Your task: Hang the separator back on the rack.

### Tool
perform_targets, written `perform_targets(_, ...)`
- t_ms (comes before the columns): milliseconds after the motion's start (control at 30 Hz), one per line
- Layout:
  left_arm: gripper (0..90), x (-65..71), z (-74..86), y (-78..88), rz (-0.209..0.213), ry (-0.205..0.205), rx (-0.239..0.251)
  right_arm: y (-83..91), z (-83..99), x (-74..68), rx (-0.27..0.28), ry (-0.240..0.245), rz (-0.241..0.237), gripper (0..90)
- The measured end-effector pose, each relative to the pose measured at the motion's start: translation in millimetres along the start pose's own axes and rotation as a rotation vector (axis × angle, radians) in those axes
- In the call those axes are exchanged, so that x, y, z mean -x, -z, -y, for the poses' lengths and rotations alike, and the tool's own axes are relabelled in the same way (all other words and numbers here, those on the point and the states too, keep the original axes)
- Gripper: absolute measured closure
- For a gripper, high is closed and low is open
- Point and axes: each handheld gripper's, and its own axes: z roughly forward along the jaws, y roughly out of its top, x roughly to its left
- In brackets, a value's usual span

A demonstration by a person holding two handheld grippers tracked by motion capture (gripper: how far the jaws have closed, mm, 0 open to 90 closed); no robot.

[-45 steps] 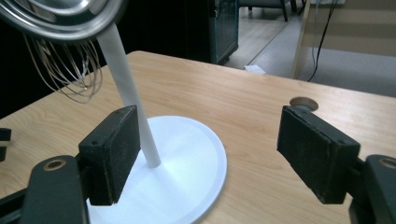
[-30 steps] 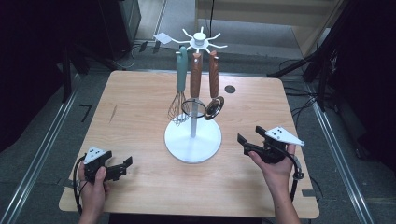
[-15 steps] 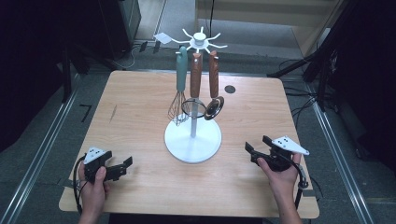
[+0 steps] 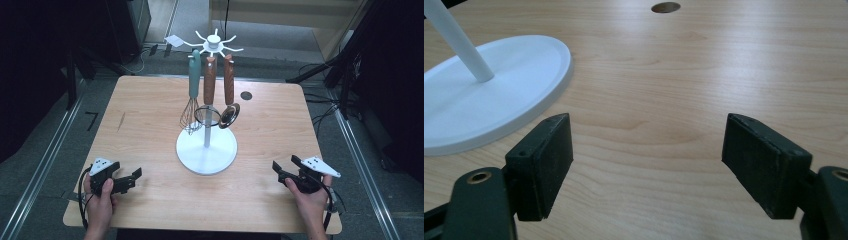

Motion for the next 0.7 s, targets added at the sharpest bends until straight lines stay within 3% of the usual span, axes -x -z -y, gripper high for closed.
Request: perform_targets(700,8.7,0.0,0.1,0.0,-0.001,0.003,0.003,27.7,21.2,26.9,-0.003,-0.028,0.055,20.7)
